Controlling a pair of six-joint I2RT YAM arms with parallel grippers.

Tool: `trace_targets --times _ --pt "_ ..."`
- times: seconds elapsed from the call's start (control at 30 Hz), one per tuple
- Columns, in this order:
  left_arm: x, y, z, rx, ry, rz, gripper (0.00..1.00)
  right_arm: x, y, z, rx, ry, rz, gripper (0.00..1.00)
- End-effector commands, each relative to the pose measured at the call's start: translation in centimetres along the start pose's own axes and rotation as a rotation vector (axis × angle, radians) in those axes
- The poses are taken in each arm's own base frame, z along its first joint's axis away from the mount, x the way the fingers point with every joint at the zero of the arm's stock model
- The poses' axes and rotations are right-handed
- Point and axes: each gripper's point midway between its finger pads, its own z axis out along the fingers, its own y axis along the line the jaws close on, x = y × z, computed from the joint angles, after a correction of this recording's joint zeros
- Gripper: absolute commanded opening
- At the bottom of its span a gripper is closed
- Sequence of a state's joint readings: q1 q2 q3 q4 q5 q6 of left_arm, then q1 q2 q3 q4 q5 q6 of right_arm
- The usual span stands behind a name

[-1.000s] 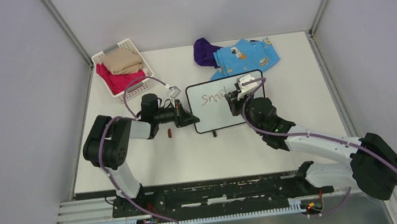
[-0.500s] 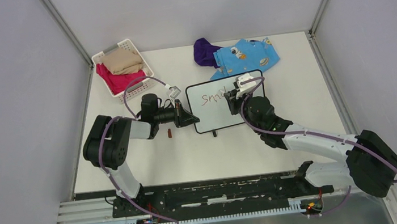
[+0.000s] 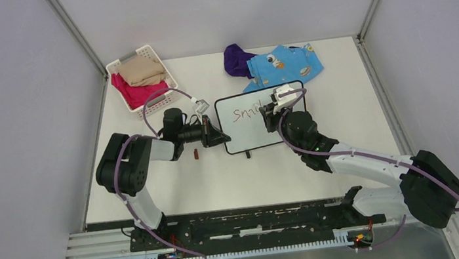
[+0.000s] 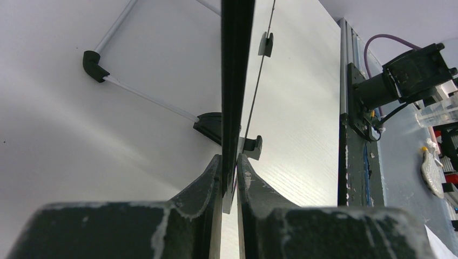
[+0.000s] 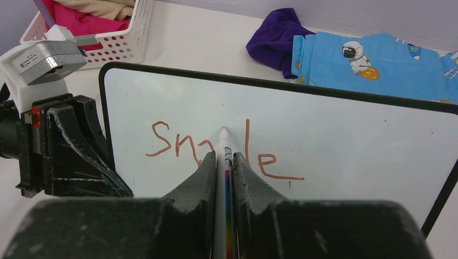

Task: Write a sentence on the whiteboard

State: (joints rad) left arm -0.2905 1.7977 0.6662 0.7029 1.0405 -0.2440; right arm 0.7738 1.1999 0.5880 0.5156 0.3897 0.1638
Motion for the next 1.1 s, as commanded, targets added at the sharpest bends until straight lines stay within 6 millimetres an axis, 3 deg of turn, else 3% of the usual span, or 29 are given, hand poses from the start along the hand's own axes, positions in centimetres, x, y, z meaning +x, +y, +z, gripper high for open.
trace_targets --times 0.0,0.27,0.4,0.5,0.7,0.87,1.07 --pt "0.2 1.5 0.0 -0.082 0.009 0.022 0.02 -1.9 -0.5 0.1 0.021 -0.051 0.027 0.00" --pt "0.2 1.5 0.0 -0.082 0.009 0.022 0.02 -5.6 1.5 -1.4 -0.110 -0.140 0.081 0.00" --pt "0.1 1.5 0.0 -0.082 0.008 0.021 0.02 -6.8 0.5 -2.5 -0.077 -0.169 0.086 0.00" --pt "0.1 1.6 0.1 -0.083 0.007 0.022 0.02 -5.9 -1.8 -3.4 0.026 -0.161 0.073 0.00" --pt "0.1 1.6 0.1 -0.084 0.007 0.021 0.02 -1.9 -6.4 -5.2 0.203 -0.110 0.071 0.00" --pt "0.1 1.6 0.1 -0.082 0.008 0.017 0.02 0.1 -7.3 -5.4 0.212 -0.077 0.078 0.00" --pt "0.2 1.6 0.1 -0.083 0.012 0.014 0.02 -0.3 -6.8 -4.9 0.175 -0.096 0.089 0.00"
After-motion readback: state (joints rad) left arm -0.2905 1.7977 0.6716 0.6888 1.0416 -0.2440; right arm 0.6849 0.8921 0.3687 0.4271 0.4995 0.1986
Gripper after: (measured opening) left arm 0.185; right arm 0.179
